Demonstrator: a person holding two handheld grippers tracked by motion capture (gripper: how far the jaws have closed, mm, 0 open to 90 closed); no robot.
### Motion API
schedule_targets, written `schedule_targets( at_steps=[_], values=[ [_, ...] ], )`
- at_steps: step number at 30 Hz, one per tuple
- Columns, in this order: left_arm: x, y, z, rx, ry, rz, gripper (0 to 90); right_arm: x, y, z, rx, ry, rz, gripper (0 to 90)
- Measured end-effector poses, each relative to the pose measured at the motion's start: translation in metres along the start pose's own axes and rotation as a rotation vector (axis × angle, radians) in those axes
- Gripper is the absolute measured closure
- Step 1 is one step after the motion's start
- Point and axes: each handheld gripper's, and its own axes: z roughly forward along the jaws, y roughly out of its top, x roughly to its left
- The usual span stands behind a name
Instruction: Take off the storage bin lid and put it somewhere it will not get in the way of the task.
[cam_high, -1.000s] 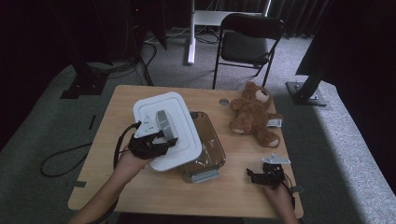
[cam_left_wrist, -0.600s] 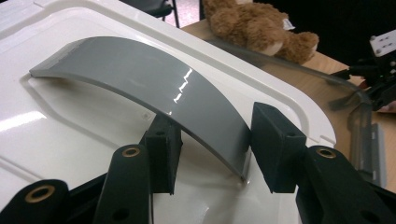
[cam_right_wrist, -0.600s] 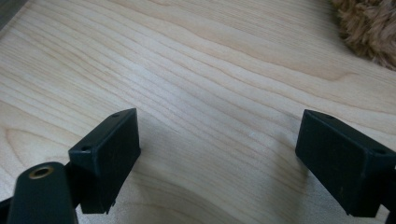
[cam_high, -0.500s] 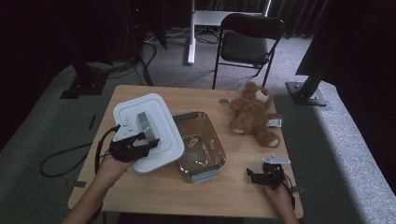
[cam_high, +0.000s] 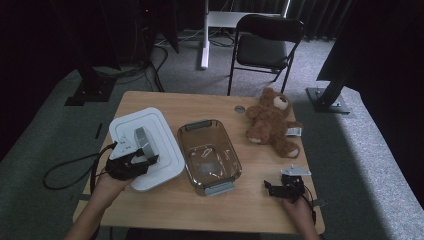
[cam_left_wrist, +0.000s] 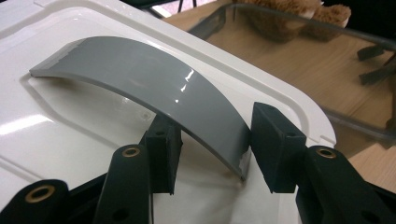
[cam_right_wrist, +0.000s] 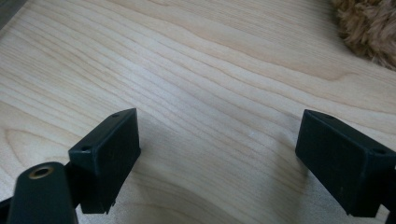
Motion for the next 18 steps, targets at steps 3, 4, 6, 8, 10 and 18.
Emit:
schedule_targets(
  at_steps=[3, 4, 6, 8, 10, 18],
  values=[
    [0.003, -0.006, 0.001, 0.008, -0.001, -0.012, 55.0, 0.0, 0.0, 0.0, 0.0, 0.0, 0.0, 12.8],
    [0.004, -0.008, 0.001, 0.007, -0.004, -0.015, 55.0, 0.0, 0.0, 0.0, 0.001, -0.001, 0.002, 12.8],
    [0.006, -0.012, 0.004, 0.014, -0.007, -0.022, 55.0, 0.0, 0.0, 0.0, 0.001, -0.002, 0.003, 12.8],
    [0.007, -0.016, 0.008, 0.021, -0.025, -0.032, 55.0, 0.0, 0.0, 0.0, 0.0, -0.003, 0.003, 12.8],
    [0.008, -0.022, 0.013, 0.023, -0.041, -0.035, 55.0, 0.0, 0.0, 0.0, 0.001, -0.003, 0.002, 12.8],
    [0.011, -0.047, 0.04, 0.054, -0.083, -0.049, 55.0, 0.0, 0.0, 0.0, 0.001, -0.003, 0.002, 12.8]
  ],
)
